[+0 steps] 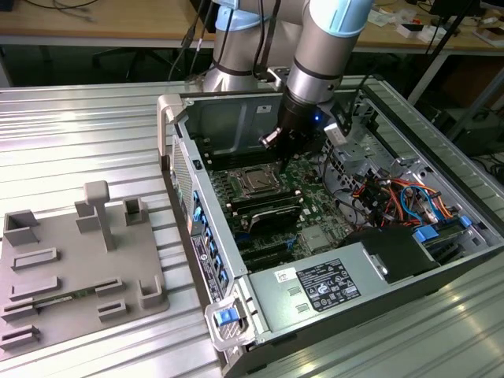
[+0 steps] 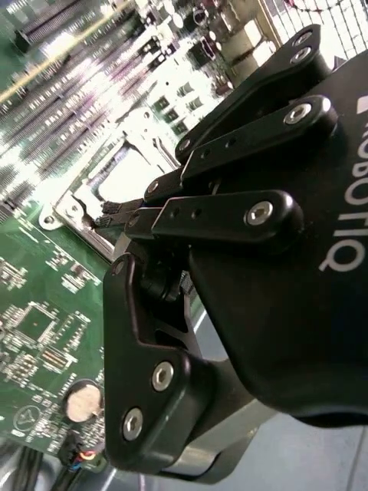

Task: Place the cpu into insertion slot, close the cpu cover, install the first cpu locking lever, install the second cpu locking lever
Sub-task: 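Install the second cpu locking lever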

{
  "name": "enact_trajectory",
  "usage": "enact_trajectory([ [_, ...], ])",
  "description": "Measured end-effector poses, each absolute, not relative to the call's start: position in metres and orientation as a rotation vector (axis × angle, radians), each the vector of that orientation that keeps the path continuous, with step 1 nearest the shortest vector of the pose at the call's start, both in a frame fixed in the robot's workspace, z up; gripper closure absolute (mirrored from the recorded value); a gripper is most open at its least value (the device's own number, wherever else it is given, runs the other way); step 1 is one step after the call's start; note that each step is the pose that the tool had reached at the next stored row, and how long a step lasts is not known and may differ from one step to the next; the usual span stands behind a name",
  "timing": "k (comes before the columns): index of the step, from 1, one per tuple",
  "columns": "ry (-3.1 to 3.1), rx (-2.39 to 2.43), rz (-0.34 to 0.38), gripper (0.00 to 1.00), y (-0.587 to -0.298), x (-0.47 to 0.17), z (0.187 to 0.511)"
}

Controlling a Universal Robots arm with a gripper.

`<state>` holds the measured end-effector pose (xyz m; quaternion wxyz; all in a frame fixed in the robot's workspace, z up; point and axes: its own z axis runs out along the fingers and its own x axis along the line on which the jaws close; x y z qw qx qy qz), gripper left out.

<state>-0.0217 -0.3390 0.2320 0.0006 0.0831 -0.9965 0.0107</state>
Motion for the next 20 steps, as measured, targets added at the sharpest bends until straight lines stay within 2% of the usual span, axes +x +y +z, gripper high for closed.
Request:
enact_trajectory([
  [5, -3.129, 0.257, 0.044, 0.89, -0.356, -0.022, 0.232],
  [20, -3.133, 0.181, 0.045, 0.89, -0.369, -0.040, 0.230],
])
